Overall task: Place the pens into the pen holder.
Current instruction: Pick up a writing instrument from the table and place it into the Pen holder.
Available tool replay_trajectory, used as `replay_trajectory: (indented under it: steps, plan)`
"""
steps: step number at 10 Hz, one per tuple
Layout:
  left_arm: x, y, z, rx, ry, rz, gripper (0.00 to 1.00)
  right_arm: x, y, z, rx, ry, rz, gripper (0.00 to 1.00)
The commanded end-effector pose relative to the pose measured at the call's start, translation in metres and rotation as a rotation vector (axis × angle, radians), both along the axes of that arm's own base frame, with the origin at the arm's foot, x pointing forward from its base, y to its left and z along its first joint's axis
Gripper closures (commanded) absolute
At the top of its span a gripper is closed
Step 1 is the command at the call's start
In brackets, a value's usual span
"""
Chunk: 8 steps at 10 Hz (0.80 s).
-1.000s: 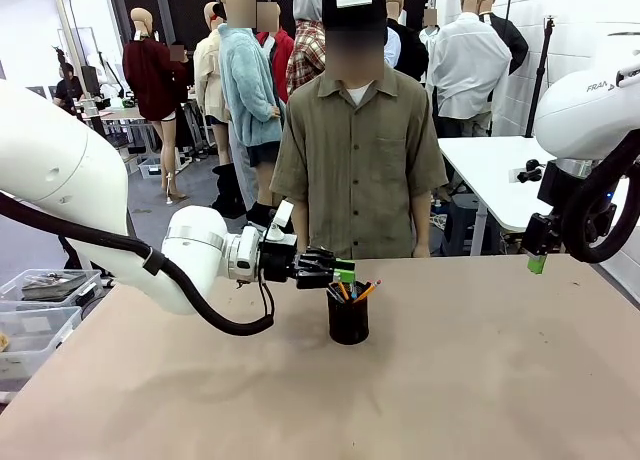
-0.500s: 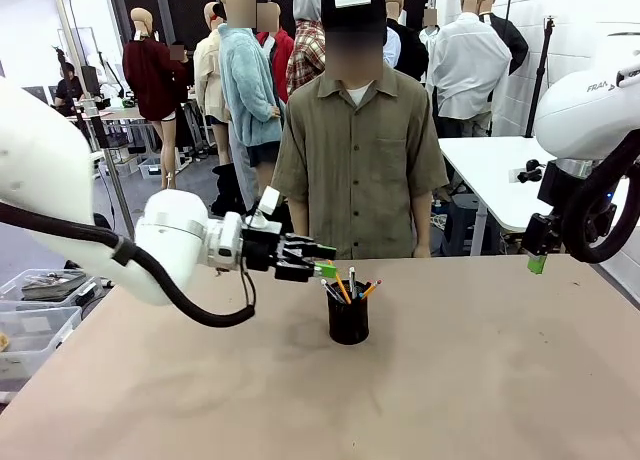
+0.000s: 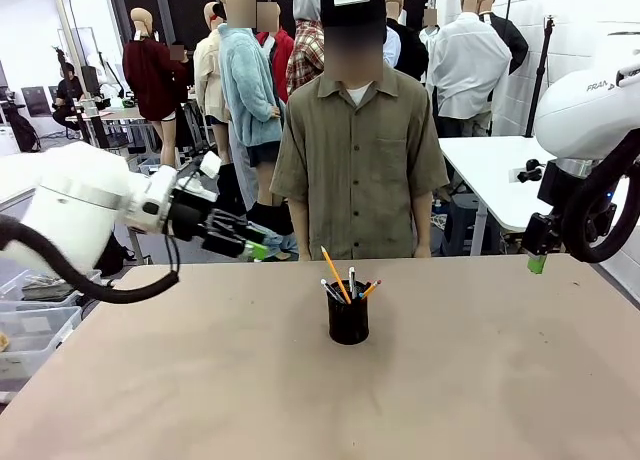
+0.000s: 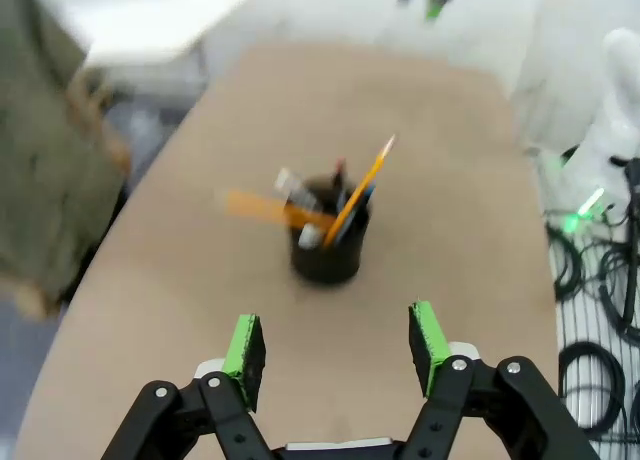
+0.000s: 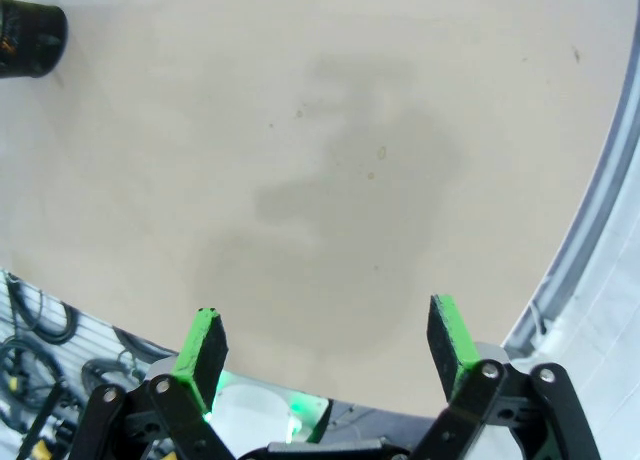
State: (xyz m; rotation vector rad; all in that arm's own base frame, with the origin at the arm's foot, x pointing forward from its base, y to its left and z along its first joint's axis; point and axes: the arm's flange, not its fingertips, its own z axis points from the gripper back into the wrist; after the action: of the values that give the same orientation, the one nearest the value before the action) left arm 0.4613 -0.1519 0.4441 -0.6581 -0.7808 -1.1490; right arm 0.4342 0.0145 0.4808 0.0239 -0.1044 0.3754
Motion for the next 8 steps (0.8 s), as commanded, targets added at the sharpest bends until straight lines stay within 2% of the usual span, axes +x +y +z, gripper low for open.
replay_trajectory:
  steps: [1,4,8]
  plan:
    - [-0.016,0.026,0.012,0.190,0.148,0.100,0.24,0.000,0.001,0.002,-0.010,0.010,-0.004,0.00]
    - [-0.037,0.063,0.010,0.352,0.247,0.255,0.24,0.000,0.001,0.002,-0.010,0.010,-0.004,0.00]
    - [-0.049,0.078,-0.005,0.483,0.347,0.342,0.24,0.000,0.001,0.002,-0.010,0.010,-0.004,0.00]
